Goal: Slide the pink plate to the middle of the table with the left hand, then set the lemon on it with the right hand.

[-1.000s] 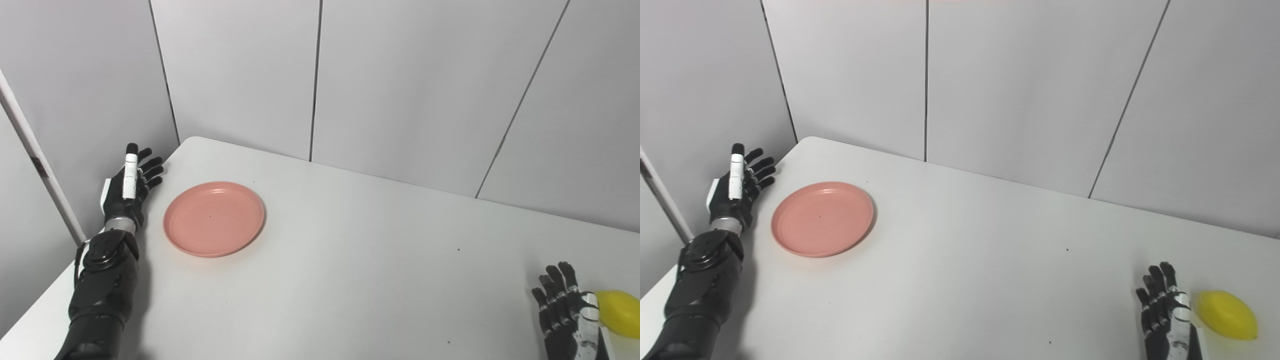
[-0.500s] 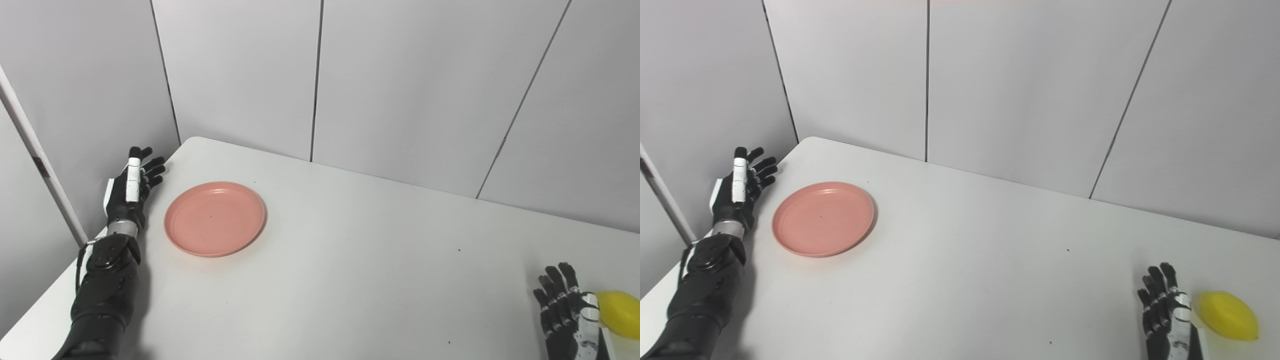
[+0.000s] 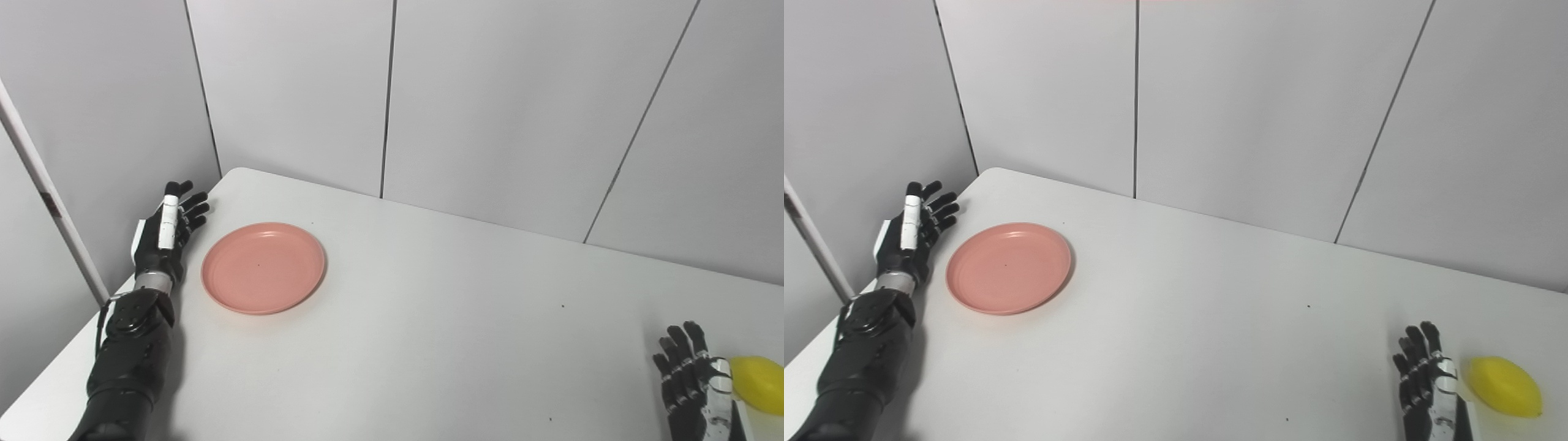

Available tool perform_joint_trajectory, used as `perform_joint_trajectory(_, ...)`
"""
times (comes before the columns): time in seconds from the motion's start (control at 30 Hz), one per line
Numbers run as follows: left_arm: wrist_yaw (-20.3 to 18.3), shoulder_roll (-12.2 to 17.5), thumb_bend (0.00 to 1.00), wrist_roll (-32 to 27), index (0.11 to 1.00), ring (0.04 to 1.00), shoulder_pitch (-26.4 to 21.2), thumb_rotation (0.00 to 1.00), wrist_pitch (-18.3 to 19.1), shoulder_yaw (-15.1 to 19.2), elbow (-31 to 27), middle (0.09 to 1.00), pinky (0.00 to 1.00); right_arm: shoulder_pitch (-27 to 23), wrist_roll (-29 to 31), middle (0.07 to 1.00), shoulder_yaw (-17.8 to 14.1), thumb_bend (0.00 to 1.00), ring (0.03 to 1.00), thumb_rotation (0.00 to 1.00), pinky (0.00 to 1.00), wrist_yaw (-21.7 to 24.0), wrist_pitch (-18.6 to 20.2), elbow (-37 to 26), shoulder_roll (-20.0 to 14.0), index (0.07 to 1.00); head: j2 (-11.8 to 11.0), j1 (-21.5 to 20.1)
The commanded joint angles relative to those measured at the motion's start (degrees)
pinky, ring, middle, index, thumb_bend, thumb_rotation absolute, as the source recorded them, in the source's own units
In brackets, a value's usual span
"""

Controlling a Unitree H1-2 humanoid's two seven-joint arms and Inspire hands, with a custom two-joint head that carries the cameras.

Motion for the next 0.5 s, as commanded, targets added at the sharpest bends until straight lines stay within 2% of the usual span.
perform_joint_trajectory(0.0,-0.15,-0.79,1.00,-0.02,0.832,0.799,0.44,0.88,1.38,-0.65,-1.87,0.794,0.82,3.65,0.53,0.946,0.90,0.68,0.969,1.00,1.00,-0.03,0.75,3.01,1.96,0.964,0.02,-0.07)
perform_joint_trajectory(0.3,-1.15,-1.12,1.00,-0.51,0.829,0.795,0.91,0.89,0.59,-1.48,-1.69,0.785,0.82,3.33,0.84,0.949,0.81,0.70,0.971,1.00,1.00,0.24,0.37,3.74,1.99,0.961,-0.06,-0.22)
perform_joint_trajectory(0.47,-1.25,-1.43,0.98,-0.65,0.836,0.794,1.92,0.90,2.31,-1.76,-4.42,0.785,0.82,3.42,0.56,0.947,0.97,0.69,0.970,1.00,1.00,0.13,0.60,3.41,1.96,0.961,0.06,-0.27)
